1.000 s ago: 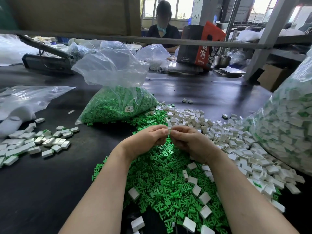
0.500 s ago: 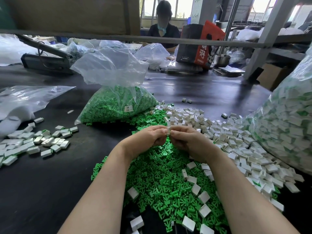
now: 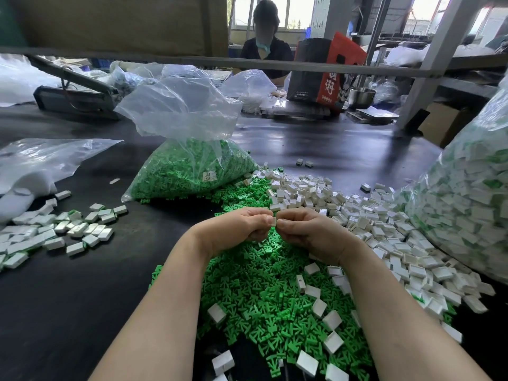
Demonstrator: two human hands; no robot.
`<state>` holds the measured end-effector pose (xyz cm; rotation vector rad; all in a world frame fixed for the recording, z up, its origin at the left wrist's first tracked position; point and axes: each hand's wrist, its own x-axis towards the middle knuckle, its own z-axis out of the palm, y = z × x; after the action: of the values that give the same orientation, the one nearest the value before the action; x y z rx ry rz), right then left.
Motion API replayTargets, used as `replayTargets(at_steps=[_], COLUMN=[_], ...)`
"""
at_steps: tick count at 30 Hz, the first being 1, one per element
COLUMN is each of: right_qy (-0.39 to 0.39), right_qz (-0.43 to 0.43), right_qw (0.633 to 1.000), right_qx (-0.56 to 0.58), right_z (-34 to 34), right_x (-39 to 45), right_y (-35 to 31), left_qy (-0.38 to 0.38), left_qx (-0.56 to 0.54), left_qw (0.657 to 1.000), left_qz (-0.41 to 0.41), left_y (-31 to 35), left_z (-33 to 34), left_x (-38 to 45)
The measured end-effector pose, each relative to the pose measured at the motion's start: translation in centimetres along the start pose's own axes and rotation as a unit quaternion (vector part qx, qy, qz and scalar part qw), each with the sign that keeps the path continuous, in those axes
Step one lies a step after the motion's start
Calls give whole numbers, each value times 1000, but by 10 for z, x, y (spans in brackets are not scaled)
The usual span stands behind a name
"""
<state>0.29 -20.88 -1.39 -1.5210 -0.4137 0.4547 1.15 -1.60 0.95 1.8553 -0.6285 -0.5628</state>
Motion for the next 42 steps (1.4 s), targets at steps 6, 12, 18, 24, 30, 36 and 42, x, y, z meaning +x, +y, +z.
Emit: replayTargets(at_steps=[6,12,18,24,30,36,42], right_qy=[22,77,146,152,166,158,121], right_qz=[-13,-33,-81,-79,-79,-79,-59], right_qw=[999,996,986,983,979,973,985], right_qx=[-21,-11,-24,-64,-83,-150,-113], right_z=[3,9,12,23,25,20,16], right_x=[2,6,5,4,3,6,4], right_y=[1,0,-7,-14,-16,-13,-11], left_qy=[16,54,90,85,85,82,93], left_qx=[-18,-47,-83,-94,-83,-68,-88], left_qw=[1000,997,991,990,991,992,991], left_qz=[7,26,51,56,65,62,47], left_y=[-2,-8,-8,-8,-10,-11,-11], left_z=[-3,-2,-6,-4,-5,-7,-4], left_x=[0,2,1,3,3,2,4])
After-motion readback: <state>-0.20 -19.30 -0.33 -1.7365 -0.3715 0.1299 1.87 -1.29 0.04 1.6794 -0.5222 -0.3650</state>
